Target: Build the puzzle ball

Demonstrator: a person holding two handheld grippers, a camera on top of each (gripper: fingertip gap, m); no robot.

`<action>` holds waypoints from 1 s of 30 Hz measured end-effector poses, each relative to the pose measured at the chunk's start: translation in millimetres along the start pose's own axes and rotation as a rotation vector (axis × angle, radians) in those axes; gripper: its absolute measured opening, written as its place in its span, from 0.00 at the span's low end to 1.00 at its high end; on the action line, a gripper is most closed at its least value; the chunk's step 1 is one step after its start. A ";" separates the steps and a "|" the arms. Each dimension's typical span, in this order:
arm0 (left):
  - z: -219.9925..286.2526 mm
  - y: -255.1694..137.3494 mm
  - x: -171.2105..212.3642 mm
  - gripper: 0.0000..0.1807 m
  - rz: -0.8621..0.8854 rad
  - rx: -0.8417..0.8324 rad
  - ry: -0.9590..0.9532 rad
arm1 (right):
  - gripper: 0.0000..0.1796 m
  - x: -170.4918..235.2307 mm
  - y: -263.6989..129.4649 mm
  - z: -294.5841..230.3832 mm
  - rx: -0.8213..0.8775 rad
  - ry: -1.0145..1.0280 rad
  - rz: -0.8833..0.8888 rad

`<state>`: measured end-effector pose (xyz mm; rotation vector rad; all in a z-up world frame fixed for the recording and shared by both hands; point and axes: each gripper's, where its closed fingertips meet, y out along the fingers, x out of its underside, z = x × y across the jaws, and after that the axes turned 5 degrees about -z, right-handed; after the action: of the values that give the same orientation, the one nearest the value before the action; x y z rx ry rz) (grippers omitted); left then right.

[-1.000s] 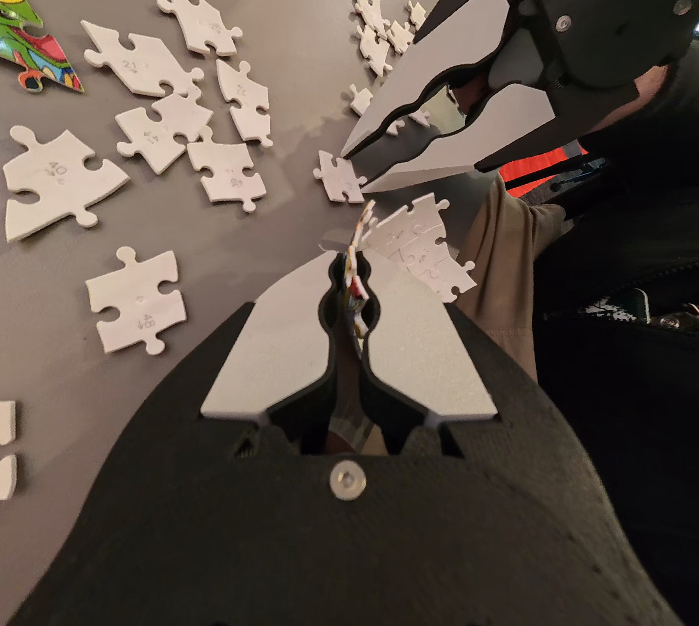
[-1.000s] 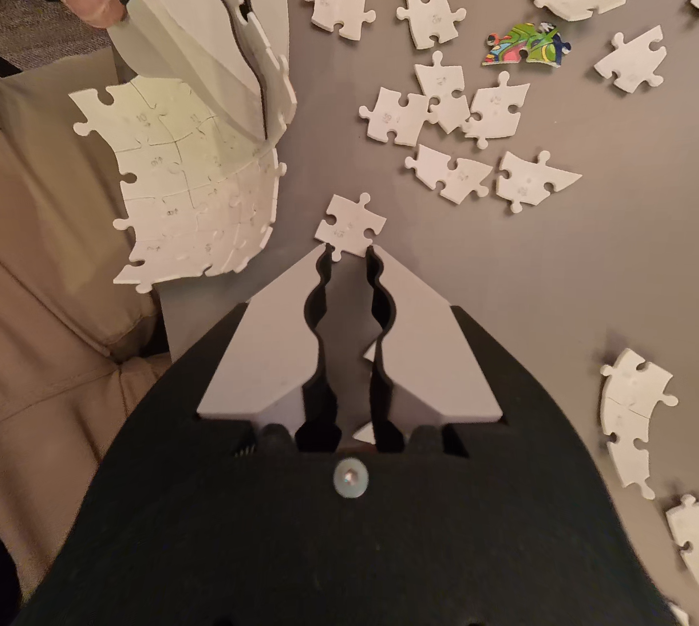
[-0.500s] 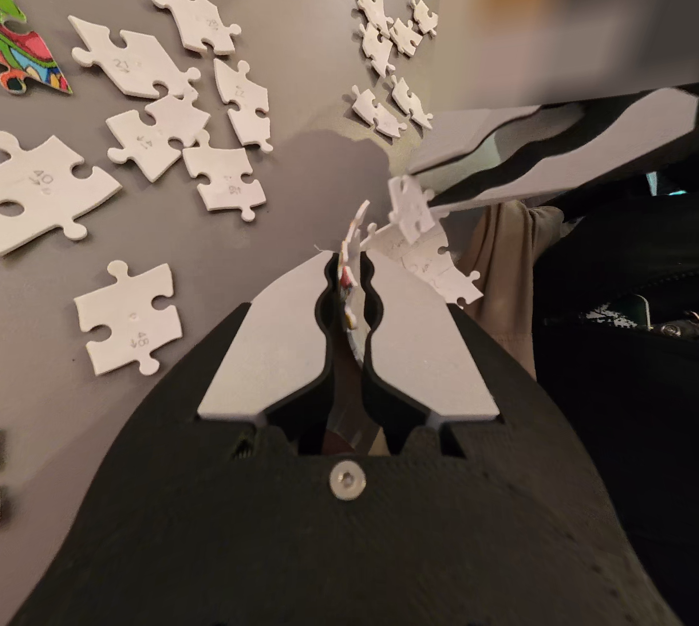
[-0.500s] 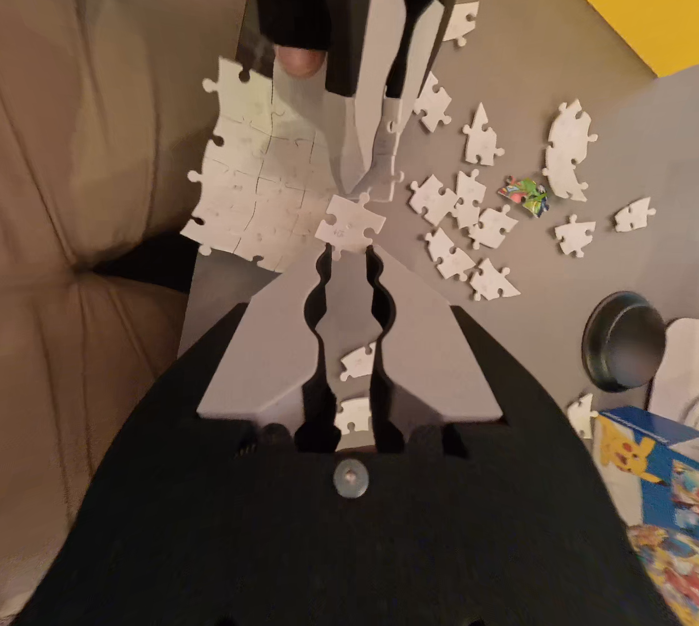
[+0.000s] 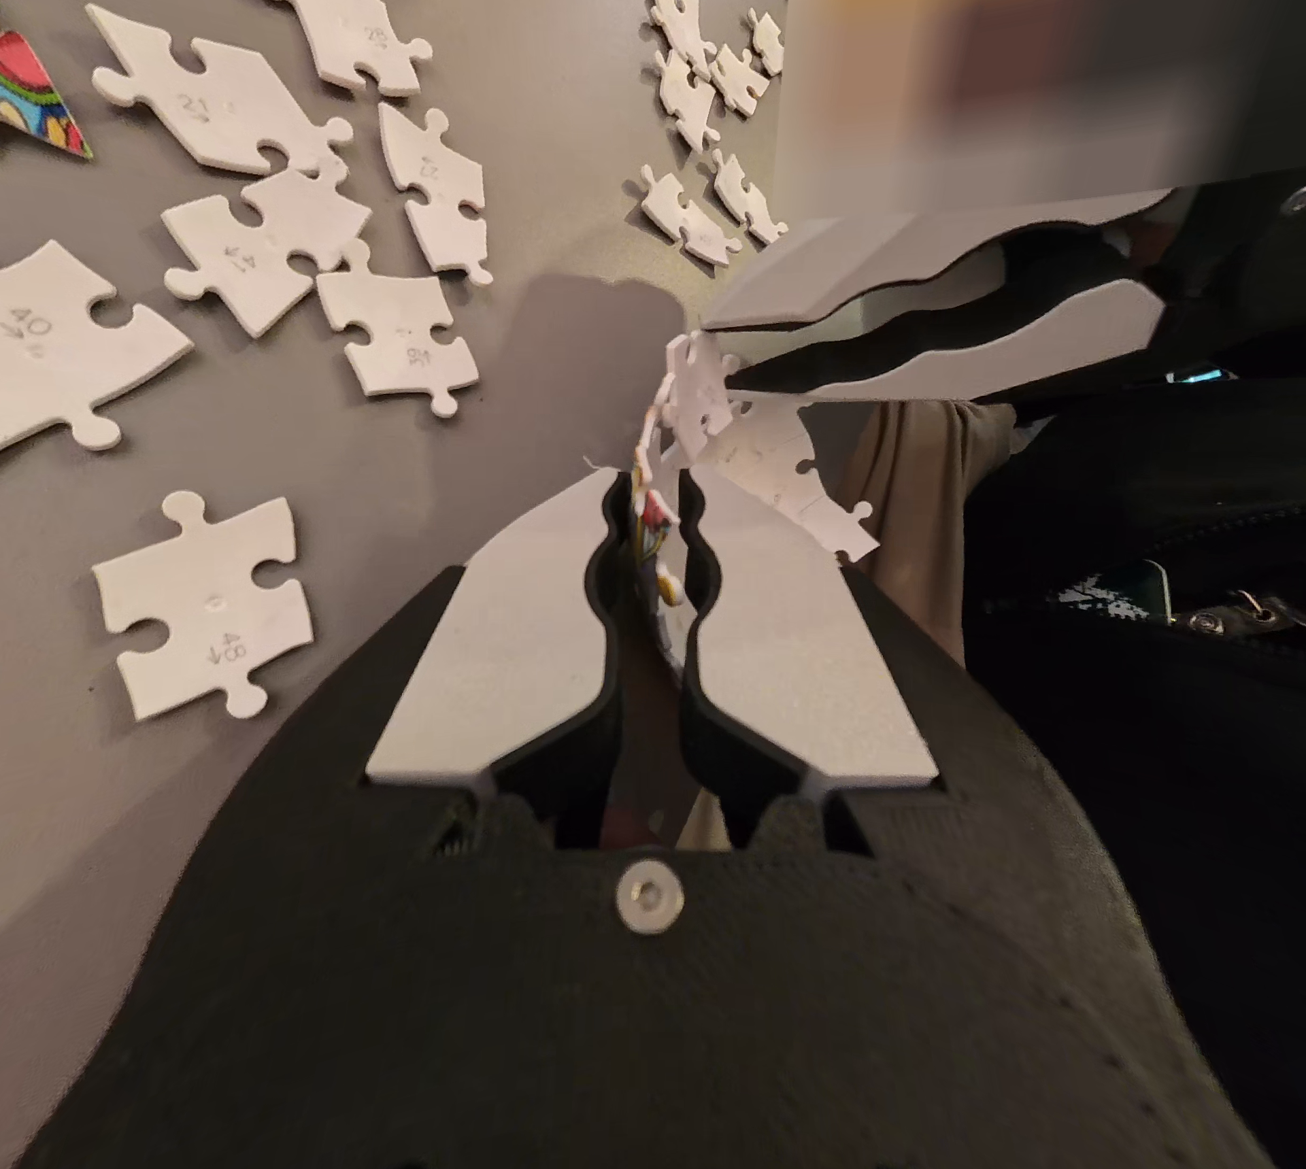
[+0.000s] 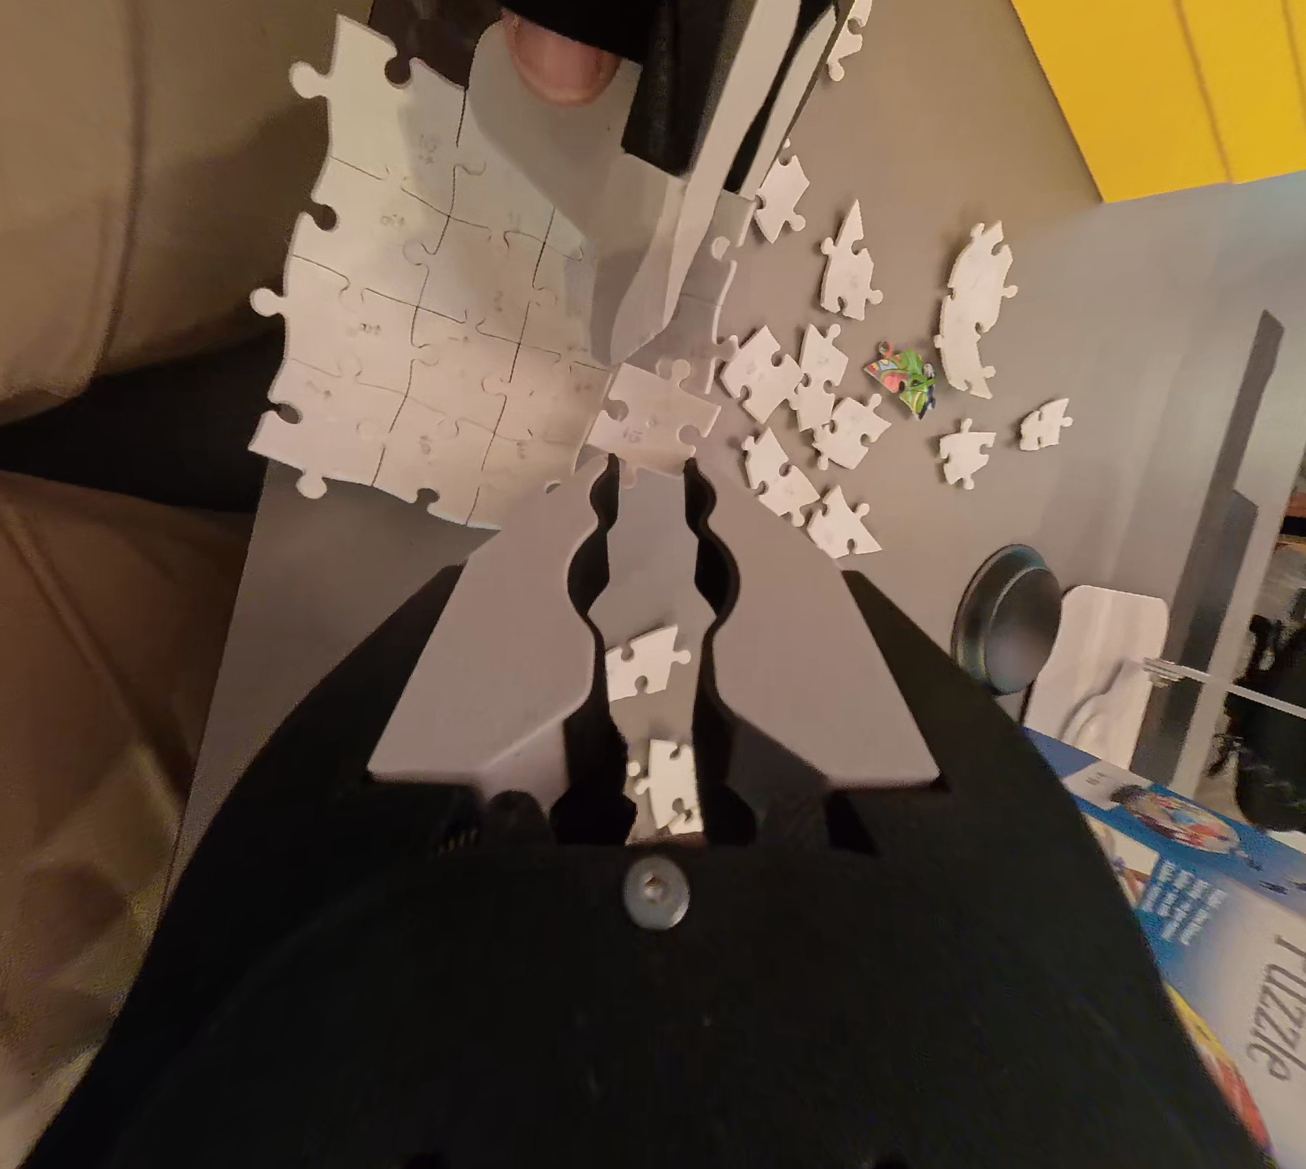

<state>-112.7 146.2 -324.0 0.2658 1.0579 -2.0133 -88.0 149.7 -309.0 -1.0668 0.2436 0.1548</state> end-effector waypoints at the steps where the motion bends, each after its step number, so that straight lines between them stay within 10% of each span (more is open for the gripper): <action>1: -0.5 0.4 -0.1 0.07 0.000 -0.004 -0.004 | 0.09 0.0 0.6 0.1 0.015 -0.014 -0.005; 17: -2.0 5.0 -2.6 0.09 0.010 -0.011 -0.060 | 0.08 4.2 -2.1 2.3 0.142 -0.211 -0.096; 30: -4.4 6.1 -4.5 0.09 0.014 -0.052 -0.060 | 0.06 7.7 -4.4 3.5 0.016 0.006 -0.001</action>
<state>-106.0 150.2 -328.0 0.1841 1.0664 -1.9663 -79.1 150.8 -305.8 -1.0520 0.2498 0.1489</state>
